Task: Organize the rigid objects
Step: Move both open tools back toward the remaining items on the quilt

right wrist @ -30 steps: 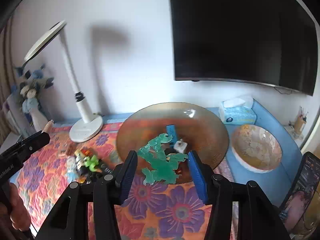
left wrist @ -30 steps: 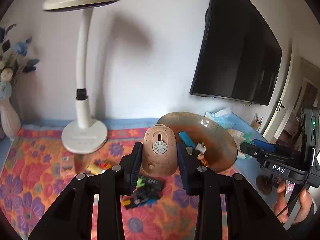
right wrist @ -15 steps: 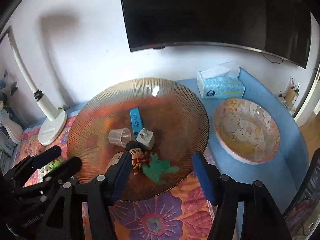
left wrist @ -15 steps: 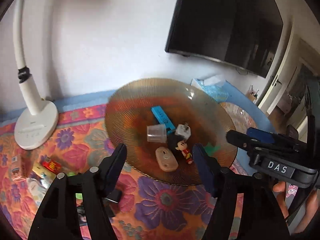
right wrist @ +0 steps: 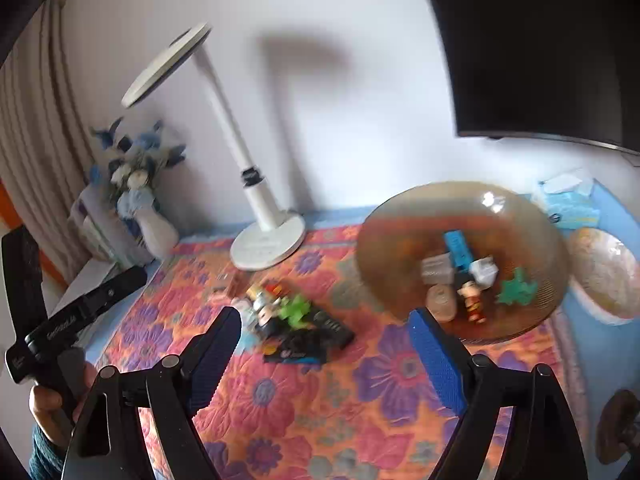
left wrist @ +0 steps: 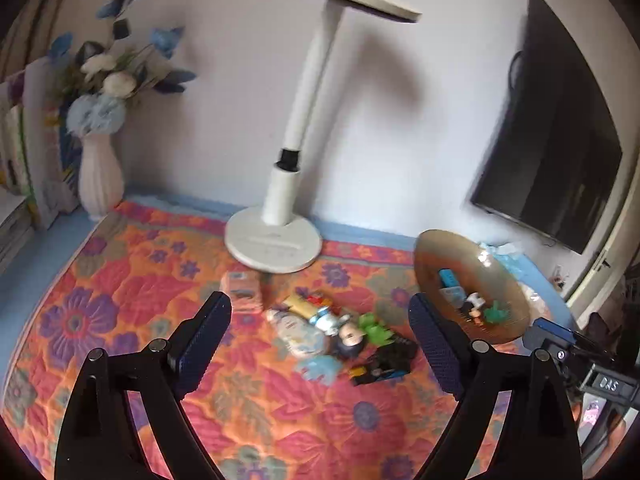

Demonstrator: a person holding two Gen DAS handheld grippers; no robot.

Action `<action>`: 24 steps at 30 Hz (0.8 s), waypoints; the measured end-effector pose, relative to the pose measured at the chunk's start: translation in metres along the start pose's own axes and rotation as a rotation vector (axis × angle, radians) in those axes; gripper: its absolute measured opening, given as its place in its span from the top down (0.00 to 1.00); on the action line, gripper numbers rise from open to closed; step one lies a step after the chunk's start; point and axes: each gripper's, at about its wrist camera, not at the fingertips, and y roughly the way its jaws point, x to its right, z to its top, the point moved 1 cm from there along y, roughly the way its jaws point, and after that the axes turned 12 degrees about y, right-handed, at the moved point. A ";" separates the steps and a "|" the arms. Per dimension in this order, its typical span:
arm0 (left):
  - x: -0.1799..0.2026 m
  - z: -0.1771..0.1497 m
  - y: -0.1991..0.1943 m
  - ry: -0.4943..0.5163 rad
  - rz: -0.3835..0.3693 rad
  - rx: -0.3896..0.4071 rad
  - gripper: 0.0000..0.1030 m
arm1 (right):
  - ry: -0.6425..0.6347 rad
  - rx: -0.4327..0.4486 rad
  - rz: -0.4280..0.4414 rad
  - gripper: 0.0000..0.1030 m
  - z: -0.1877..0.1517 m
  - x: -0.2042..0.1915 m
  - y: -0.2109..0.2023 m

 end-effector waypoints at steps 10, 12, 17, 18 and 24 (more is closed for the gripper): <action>-0.055 -0.082 0.037 -0.003 0.121 -0.159 0.13 | -0.156 -0.194 -0.083 0.18 -0.089 -0.015 0.106; -0.054 -0.082 0.038 0.002 0.125 -0.160 0.13 | -0.180 -0.184 -0.079 0.18 -0.090 -0.017 0.107; -0.048 -0.084 0.045 0.021 0.108 -0.199 0.13 | -0.174 -0.211 -0.082 0.18 -0.091 -0.014 0.110; -0.047 -0.084 0.045 0.025 0.111 -0.198 0.13 | -0.165 -0.209 -0.081 0.18 -0.090 -0.012 0.109; -0.044 -0.083 0.044 0.047 0.155 -0.229 0.13 | -0.110 -0.197 -0.088 0.18 -0.083 -0.005 0.107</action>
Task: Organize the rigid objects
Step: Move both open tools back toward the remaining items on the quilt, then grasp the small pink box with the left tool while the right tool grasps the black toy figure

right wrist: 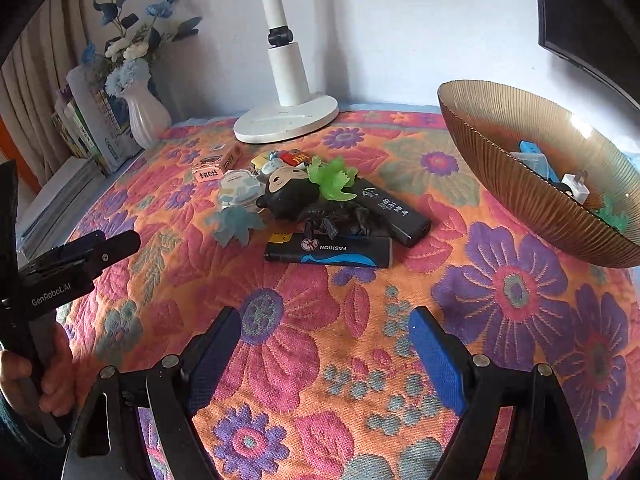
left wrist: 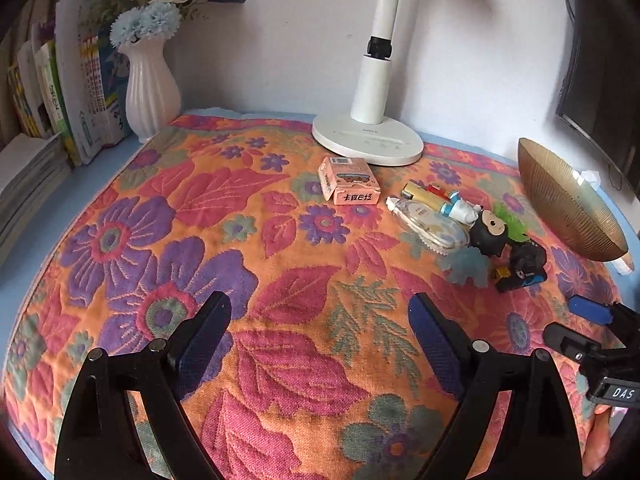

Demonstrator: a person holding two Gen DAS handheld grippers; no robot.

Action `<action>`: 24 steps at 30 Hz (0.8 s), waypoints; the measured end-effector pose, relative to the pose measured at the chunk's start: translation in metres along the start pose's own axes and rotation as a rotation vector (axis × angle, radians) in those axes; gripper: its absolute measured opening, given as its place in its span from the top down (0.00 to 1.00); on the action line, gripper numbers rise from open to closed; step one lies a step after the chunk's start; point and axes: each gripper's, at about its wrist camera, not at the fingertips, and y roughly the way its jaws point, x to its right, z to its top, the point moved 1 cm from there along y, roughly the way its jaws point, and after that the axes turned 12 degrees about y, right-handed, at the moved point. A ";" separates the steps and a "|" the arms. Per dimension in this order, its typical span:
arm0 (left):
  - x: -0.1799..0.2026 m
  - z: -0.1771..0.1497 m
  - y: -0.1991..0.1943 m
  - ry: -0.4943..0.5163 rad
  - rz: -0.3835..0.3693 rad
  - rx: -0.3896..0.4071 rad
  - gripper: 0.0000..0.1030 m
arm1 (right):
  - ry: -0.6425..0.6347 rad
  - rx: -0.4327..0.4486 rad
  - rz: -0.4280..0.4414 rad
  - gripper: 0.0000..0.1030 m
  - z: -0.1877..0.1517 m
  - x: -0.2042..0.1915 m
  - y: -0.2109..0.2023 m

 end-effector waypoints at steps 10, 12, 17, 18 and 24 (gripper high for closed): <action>-0.001 0.085 -0.048 0.036 -0.126 0.074 0.14 | 0.054 -0.010 0.017 0.28 0.050 0.000 -0.026; -0.001 0.101 -0.022 0.055 -0.112 0.040 0.14 | 0.005 -0.023 -0.015 0.41 0.052 -0.008 -0.013; -0.005 0.111 0.045 0.052 -0.133 -0.039 0.23 | 0.035 -0.068 0.014 0.42 0.042 -0.003 0.014; -0.004 0.111 0.058 0.061 -0.133 -0.061 0.23 | 0.043 -0.064 0.025 0.42 0.043 -0.001 0.016; 0.005 0.108 0.109 0.064 -0.153 -0.141 0.28 | 0.056 -0.071 -0.005 0.47 0.058 -0.003 0.040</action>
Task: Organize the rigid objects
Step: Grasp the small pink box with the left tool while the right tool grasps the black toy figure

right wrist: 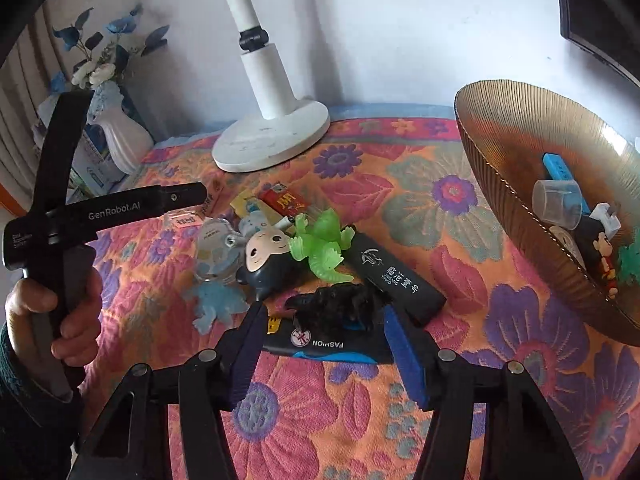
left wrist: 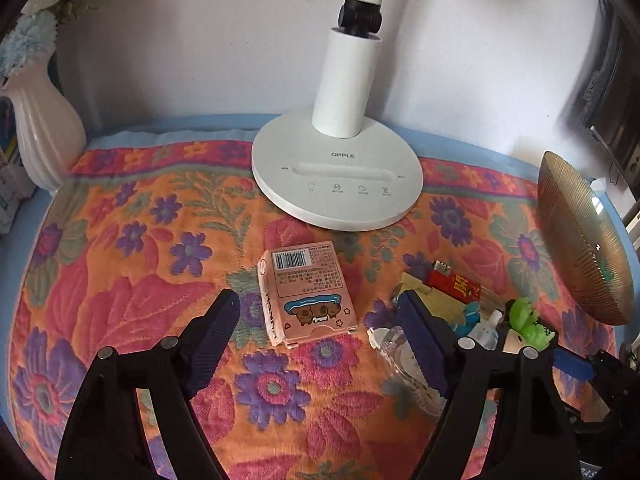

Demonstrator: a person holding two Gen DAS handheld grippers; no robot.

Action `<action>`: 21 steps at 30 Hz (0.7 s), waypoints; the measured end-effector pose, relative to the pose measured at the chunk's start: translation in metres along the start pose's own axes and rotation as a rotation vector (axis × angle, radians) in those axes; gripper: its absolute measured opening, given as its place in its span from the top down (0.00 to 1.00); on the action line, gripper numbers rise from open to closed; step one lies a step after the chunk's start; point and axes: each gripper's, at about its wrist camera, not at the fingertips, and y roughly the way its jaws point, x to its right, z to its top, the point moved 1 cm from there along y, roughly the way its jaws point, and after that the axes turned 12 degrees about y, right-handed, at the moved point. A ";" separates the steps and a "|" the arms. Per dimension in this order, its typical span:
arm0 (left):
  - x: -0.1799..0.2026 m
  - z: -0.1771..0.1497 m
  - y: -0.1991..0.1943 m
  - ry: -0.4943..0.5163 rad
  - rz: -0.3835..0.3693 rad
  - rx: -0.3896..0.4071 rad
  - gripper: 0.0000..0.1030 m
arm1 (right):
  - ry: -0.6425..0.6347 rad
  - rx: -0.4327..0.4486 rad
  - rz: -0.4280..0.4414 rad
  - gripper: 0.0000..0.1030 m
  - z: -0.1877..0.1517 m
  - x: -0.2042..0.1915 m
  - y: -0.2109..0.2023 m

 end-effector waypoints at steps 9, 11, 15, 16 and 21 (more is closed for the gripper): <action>-0.003 -0.014 -0.031 -0.022 -0.036 0.110 0.64 | 0.002 0.102 0.036 0.57 -0.003 0.006 -0.028; 0.000 -0.025 -0.059 -0.017 -0.046 0.143 0.64 | -0.017 0.130 0.036 0.57 -0.004 0.004 -0.049; 0.027 -0.067 -0.093 0.004 -0.102 0.129 0.64 | -0.128 0.072 0.057 0.56 -0.031 0.003 -0.076; 0.034 -0.079 -0.095 0.005 -0.124 0.116 0.64 | -0.166 0.035 0.057 0.56 -0.042 0.003 -0.075; 0.070 -0.125 -0.084 0.039 -0.147 0.053 0.64 | -0.318 -0.006 -0.017 0.54 -0.087 0.010 -0.060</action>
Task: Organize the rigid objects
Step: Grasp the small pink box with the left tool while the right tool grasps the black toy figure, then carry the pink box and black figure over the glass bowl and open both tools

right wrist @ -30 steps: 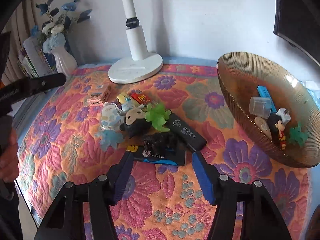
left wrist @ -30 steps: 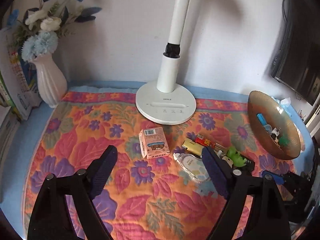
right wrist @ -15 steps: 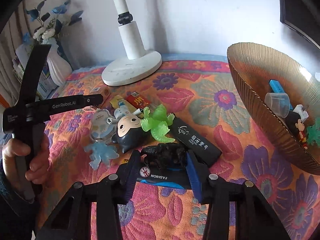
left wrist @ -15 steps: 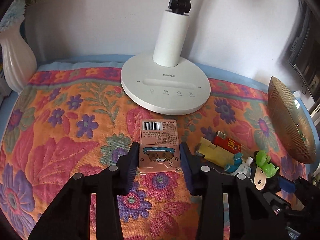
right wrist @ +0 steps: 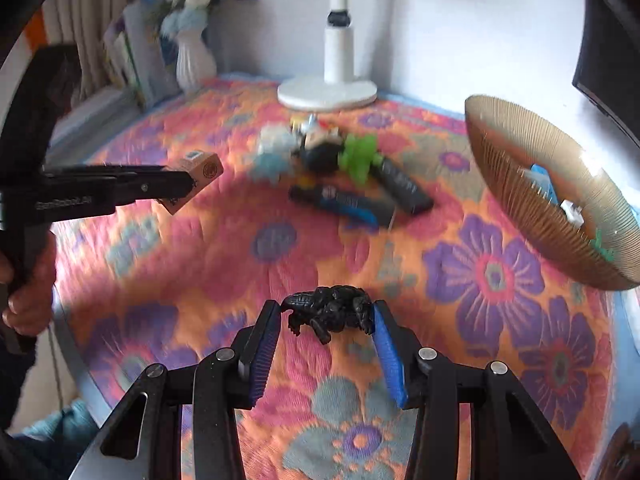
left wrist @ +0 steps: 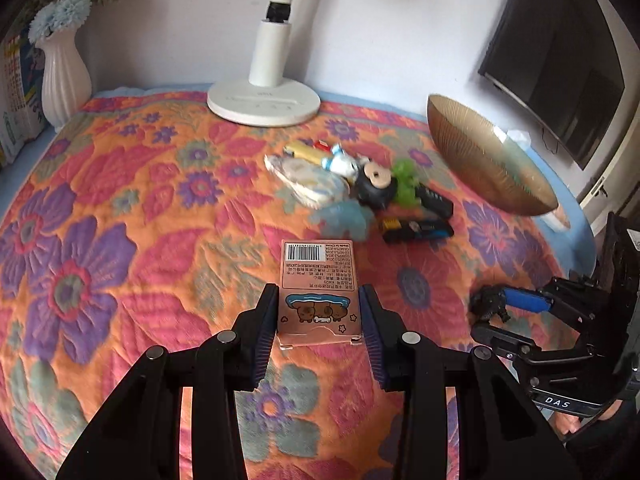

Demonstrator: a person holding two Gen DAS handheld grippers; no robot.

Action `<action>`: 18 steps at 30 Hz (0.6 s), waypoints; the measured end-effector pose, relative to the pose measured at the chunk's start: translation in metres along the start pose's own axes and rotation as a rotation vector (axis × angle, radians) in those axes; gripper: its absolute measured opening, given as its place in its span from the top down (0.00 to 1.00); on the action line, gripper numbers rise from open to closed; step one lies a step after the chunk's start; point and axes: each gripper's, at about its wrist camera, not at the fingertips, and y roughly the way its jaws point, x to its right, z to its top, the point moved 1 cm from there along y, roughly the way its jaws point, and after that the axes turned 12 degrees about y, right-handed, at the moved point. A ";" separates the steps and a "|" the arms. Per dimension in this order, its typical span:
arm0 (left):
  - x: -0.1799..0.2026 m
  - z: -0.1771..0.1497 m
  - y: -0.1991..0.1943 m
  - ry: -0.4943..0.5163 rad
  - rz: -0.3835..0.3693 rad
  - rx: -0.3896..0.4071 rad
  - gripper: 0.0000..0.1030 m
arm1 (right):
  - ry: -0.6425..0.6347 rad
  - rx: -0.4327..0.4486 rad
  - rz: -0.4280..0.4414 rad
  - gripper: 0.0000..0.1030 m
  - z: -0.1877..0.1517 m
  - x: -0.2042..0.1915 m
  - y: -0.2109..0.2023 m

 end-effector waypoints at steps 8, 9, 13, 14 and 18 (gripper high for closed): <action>0.009 -0.010 0.000 0.035 0.038 0.030 0.64 | 0.263 -0.004 0.066 0.35 -0.019 0.027 -0.013; 0.008 -0.010 0.000 0.029 0.033 0.031 0.64 | 0.308 -0.008 0.072 0.35 -0.017 0.030 -0.012; 0.009 -0.010 0.000 0.033 0.039 0.030 0.64 | 0.460 -0.010 0.062 0.42 -0.011 0.025 -0.010; 0.010 -0.009 0.000 0.037 0.048 0.032 0.64 | 0.450 -0.004 0.009 0.60 -0.009 0.019 -0.008; 0.017 -0.004 -0.012 0.040 0.057 0.061 0.64 | 0.359 0.039 -0.063 0.66 -0.011 0.005 -0.018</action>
